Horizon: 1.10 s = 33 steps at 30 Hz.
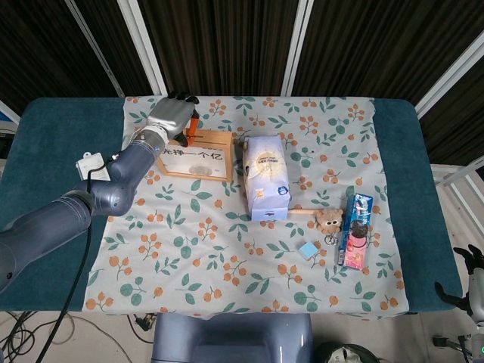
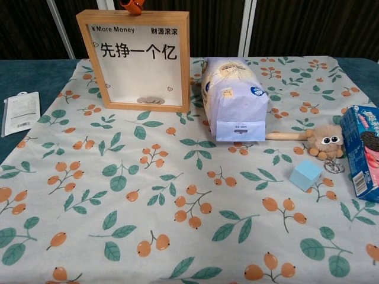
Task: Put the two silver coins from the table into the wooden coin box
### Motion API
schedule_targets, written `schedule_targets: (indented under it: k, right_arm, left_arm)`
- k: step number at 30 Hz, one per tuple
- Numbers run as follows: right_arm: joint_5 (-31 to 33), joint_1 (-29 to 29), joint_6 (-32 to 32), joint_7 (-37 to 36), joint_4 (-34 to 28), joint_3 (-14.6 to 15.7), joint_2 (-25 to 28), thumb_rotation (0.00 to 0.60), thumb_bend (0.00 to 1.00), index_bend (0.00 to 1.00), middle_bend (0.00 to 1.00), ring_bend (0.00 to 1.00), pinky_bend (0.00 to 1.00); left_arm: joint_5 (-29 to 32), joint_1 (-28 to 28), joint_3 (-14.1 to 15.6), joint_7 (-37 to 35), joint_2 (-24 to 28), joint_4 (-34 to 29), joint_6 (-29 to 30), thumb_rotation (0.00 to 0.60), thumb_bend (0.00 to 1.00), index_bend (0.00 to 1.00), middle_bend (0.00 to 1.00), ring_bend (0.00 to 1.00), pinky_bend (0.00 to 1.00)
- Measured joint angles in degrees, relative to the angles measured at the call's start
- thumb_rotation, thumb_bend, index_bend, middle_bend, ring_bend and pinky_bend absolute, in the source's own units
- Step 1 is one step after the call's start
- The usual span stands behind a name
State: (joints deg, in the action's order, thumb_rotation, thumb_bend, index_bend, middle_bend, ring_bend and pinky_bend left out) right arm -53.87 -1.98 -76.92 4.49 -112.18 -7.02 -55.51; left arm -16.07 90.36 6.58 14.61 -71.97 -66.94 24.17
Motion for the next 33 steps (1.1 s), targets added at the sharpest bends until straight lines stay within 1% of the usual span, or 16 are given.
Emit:
schedule_targets:
  k: [2, 11, 17, 21, 33]
  right_arm:
    - [0.0, 0.0, 0.0, 0.0, 0.0, 0.0, 0.0, 0.600, 0.37, 0.19, 0.05, 0.04, 0.00]
    - [0.0, 0.0, 0.0, 0.1, 0.0, 0.0, 0.0, 0.600, 0.37, 0.19, 0.05, 0.04, 0.00]
    - [-0.1, 0.0, 0.1, 0.1, 0.1, 0.1, -0.1, 0.600, 0.37, 0.19, 0.05, 0.04, 0.00]
    - [0.0, 0.0, 0.1, 0.0, 0.0, 0.1, 0.0, 0.600, 0.37, 0.19, 0.05, 0.04, 0.00]
    - [0.1, 0.0, 0.0, -0.1, 0.0, 0.0, 0.0, 0.600, 0.37, 0.19, 0.05, 0.04, 0.00]
  left_arm:
    - [0.1, 0.1, 0.1, 0.1, 0.0, 0.0, 0.0, 0.600, 0.51, 0.46, 0.10, 0.00, 0.00]
    - [0.1, 0.2, 0.0, 0.0, -0.1, 0.1, -0.1, 0.600, 0.47, 0.45, 0.10, 0.00, 0.00]
    - [0.0, 0.4, -0.1, -0.1, 0.1, -0.2, 0.0, 0.600, 0.47, 0.44, 0.10, 0.00, 0.00]
    - [0.2, 0.6, 0.0, 0.0, 0.3, -0.3, 0.0, 0.600, 0.44, 0.44, 0.10, 0.00, 0.00]
    - [0.5, 0.8, 0.4, 0.1, 0.0, -0.2, -0.1, 0.600, 0.41, 0.42, 0.09, 0.00, 0.00]
